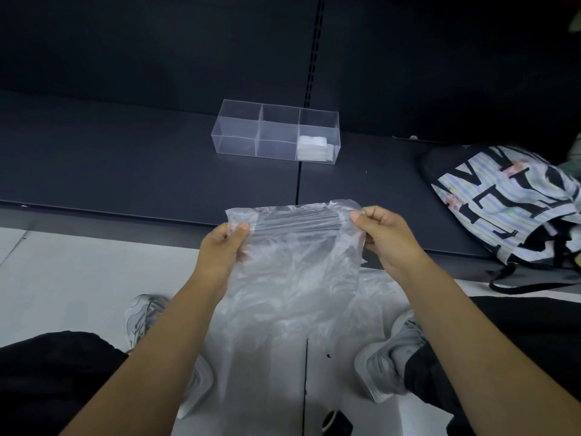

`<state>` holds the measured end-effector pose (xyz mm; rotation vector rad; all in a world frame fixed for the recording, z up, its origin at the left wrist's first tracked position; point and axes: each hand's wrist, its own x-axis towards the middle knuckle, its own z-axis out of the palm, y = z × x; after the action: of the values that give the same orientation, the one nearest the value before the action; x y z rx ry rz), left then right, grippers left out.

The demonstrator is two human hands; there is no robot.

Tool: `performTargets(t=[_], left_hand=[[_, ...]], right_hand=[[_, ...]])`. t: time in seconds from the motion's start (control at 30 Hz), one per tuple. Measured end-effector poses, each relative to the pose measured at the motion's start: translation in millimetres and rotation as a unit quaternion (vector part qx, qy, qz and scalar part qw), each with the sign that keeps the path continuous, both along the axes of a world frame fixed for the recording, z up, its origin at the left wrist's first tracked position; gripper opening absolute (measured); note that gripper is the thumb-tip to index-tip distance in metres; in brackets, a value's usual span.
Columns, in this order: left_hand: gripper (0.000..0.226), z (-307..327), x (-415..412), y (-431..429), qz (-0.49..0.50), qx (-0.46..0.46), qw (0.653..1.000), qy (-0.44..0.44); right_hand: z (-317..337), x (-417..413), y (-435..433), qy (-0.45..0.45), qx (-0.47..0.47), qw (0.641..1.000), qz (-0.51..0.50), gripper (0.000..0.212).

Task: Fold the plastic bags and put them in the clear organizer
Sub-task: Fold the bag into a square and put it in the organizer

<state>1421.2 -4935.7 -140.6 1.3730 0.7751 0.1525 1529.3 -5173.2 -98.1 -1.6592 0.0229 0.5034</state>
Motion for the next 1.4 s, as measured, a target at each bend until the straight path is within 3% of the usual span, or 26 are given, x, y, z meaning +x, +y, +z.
performTargets(t=[0.13,0.2,0.27,0.37,0.43,0.6,0.67,0.83,1.0,1.1,1.2,1.3,1.4], left_hand=[[0.024,-5.8,9.2,0.9,0.006,0.187,0.982,0.029],[0.054,5.1,23.2,3.2,-0.067,0.259,0.964,0.005],[0.058,22.6,47.4,-1.3,-0.196,0.253,0.947,-0.014],[0.028,41.3,90.0,-10.9,-0.295,0.144,0.944,-0.017],[0.017,41.6,117.3,-11.8,-0.252,0.081,0.964,-0.019],[0.014,20.4,164.0,4.7,-0.086,0.064,0.994,0.001],[0.01,8.1,175.7,15.7,-0.05,0.06,0.997,0.021],[0.015,-19.0,195.0,42.0,0.015,0.041,0.996,0.083],[0.029,-35.8,201.8,77.4,0.028,0.09,0.987,0.133],[0.022,-42.9,199.4,95.3,0.039,0.067,0.99,0.114],[0.028,-45.6,207.2,94.8,0.02,0.07,0.989,0.125],[0.032,-45.9,216.8,95.3,0.048,0.067,0.988,0.13],[0.029,-46.6,214.1,100.2,0.055,0.056,0.991,0.112]], right_hand=[[-4.2,10.5,9.8,-0.037,-0.009,0.999,0.015,0.011],[-5.8,18.1,17.6,-0.048,-0.002,0.998,0.045,0.009],[-6.4,26.6,28.3,-0.061,-0.006,0.994,0.086,0.008],[-6.5,43.7,45.0,-0.084,-0.013,0.986,0.143,0.006],[-6.1,59.5,50.4,-0.071,-0.019,0.984,0.163,0.011],[-16.2,101.1,23.2,0.026,-0.065,0.956,0.284,0.071],[-26.7,111.5,7.2,0.041,-0.061,0.953,0.293,0.067],[-74.7,122.8,-4.4,0.027,-0.153,0.942,0.298,0.022],[-77.0,147.4,-10.8,0.024,-0.188,0.928,0.32,0.031],[-68.8,169.4,-19.7,0.021,-0.184,0.949,0.255,0.04],[-66.0,192.0,-12.1,-0.017,-0.175,0.972,0.156,0.03],[-60.6,214.4,0.1,-0.077,-0.179,0.981,-0.024,0.009],[-59.8,223.2,1.6,-0.086,-0.169,0.963,-0.19,0.014]])
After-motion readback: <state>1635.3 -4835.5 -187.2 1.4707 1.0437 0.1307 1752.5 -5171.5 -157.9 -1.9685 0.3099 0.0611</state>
